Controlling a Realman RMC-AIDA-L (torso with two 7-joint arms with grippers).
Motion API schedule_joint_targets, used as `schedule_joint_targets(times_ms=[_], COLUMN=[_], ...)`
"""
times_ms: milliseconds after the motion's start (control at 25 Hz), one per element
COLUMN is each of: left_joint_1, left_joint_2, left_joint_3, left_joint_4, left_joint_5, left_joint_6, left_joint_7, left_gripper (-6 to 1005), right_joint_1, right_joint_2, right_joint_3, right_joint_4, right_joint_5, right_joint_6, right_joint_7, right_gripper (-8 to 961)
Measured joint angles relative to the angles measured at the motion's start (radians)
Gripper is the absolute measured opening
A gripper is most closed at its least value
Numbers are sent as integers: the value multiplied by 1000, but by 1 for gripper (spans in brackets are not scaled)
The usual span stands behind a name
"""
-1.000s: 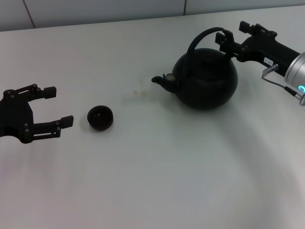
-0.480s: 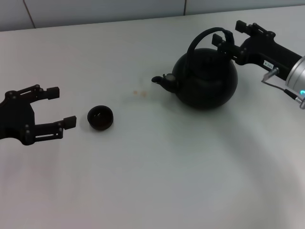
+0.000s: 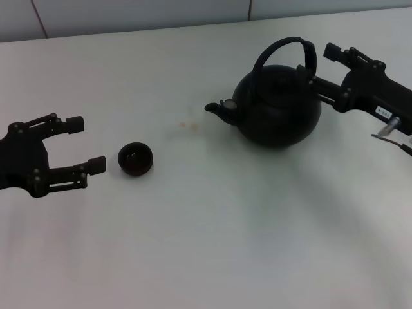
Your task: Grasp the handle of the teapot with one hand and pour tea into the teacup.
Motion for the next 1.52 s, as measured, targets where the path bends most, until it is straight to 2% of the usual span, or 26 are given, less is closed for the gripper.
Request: schedule_joint_targets(times_ms=[320, 480, 800, 1200, 1520], left_joint_1=[0, 21, 46, 45, 48], left_joint_2=[-5, -6, -18, -19, -16], left_joint_3=[-12, -13, -8, -12, -12], left_joint_4=[-3, -8, -25, -69, -70], left_joint_5=[-20, -52, -59, -60, -60], left_joint_6=[59, 113, 175, 177, 170], left_joint_7=[0, 9, 11, 50, 51], left_gripper=[862, 862, 862, 862, 862], right_joint_1=[6, 16, 52, 117, 123], right_joint_2=[-9, -8, -9, -1, 1], right_joint_3=[155, 169, 164, 158, 155], right_joint_4=[-191, -251, -288, -274, -270], right_joint_5=[-399, -482, -512, -575, -574], right_joint_6=[-292, -350, -400, -401, -406], right_joint_7=[175, 178, 188, 216, 223], right_gripper=[817, 817, 817, 817, 817])
